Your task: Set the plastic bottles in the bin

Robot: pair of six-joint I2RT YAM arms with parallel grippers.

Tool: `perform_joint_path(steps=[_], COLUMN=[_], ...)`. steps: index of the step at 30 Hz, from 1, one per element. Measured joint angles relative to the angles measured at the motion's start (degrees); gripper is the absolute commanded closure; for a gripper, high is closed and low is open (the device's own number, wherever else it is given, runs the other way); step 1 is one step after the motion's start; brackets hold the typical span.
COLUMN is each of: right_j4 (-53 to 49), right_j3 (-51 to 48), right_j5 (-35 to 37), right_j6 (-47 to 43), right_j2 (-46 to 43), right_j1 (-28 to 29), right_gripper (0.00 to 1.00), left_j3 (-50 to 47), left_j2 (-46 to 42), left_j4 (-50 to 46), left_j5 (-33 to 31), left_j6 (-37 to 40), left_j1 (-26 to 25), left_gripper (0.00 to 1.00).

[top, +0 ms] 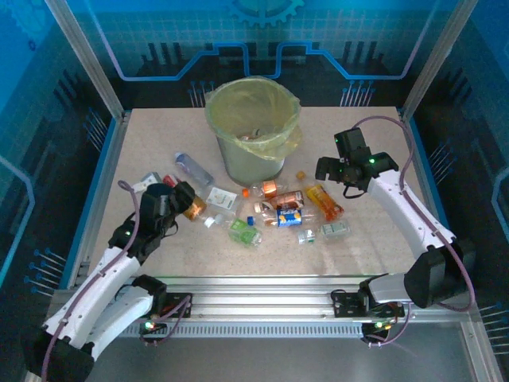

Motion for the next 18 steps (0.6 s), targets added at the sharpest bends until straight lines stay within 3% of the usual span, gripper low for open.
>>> perform_joint_path(steps=[9, 18], right_j4=[0.3, 0.7], right_j3=[-0.5, -1.1], right_j5=[-1.0, -2.5], right_j6=[0.0, 0.0], right_j2=[0.6, 0.7], right_j1=[0.0, 0.0], right_gripper=[0.0, 0.0], left_j3=[13.4, 29.6], left_j2=[6.2, 22.4], left_j4=[10.5, 23.5], left_j5=[2.3, 9.7], left_j6=[9.2, 16.1], left_j1=[0.0, 0.0], left_gripper=[0.44, 0.44])
